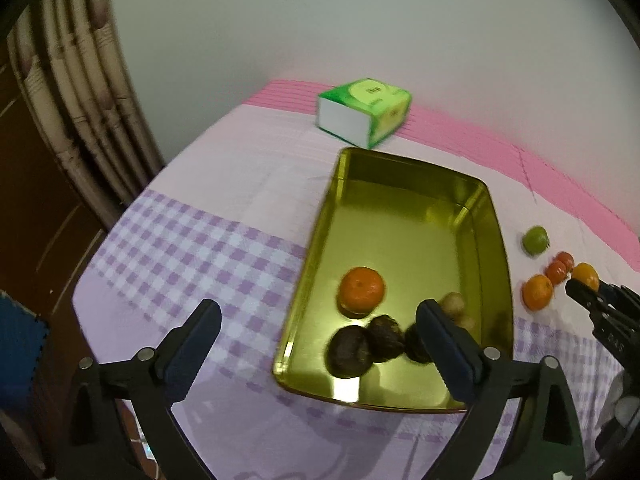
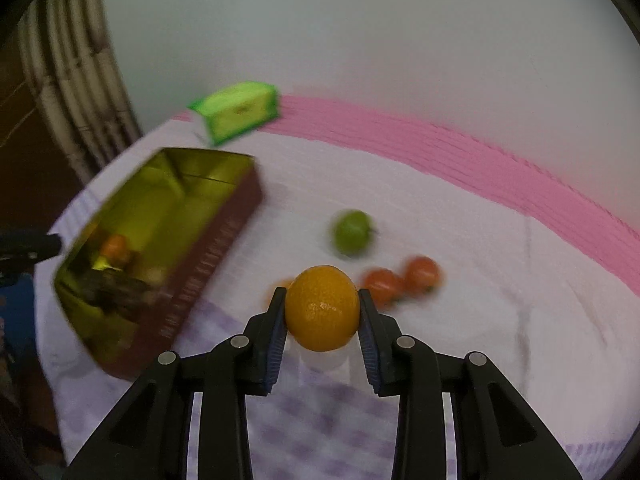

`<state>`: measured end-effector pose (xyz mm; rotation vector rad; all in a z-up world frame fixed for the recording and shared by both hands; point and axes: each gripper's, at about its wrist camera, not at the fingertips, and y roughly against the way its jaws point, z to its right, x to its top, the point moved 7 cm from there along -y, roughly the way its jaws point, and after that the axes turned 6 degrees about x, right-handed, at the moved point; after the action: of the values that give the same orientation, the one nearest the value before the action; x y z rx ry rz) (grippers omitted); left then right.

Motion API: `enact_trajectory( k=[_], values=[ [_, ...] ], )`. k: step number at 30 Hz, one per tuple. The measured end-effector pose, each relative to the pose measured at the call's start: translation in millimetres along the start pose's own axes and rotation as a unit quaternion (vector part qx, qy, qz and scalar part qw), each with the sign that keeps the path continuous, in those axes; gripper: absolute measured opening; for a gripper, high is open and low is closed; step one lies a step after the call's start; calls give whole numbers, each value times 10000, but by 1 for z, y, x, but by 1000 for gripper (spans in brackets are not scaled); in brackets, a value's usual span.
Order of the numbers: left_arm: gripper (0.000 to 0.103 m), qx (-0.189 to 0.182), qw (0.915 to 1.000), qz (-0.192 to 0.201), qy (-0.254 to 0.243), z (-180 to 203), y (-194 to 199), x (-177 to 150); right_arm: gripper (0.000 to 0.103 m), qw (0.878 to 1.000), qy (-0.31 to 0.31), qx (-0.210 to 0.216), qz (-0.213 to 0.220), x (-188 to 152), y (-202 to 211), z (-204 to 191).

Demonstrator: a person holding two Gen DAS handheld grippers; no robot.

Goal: Organize fruits
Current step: 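Carry the large orange into the tin tray and open the right gripper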

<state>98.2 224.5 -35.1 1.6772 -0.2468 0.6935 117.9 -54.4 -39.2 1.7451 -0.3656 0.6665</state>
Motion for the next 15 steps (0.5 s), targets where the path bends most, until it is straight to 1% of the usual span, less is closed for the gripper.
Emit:
enact_trajectory(
  k=[3,8,12,15],
  values=[
    [100,104,9998,4,145,-13,2,1,34,9995,160,271,6,9,-4,-30],
    [100,295,9991,-35,290,-32,2,-4,34,9966,506,645,-106,15,-19,-85],
    [100,327,9982,-44,509,-45,5,-4,35,9937,716,825,-259,13,-36,-116],
    [100,292,9972,-43,685,-53,5,-2,35,9923,826,858,-344,13,-48,-129]
  ],
)
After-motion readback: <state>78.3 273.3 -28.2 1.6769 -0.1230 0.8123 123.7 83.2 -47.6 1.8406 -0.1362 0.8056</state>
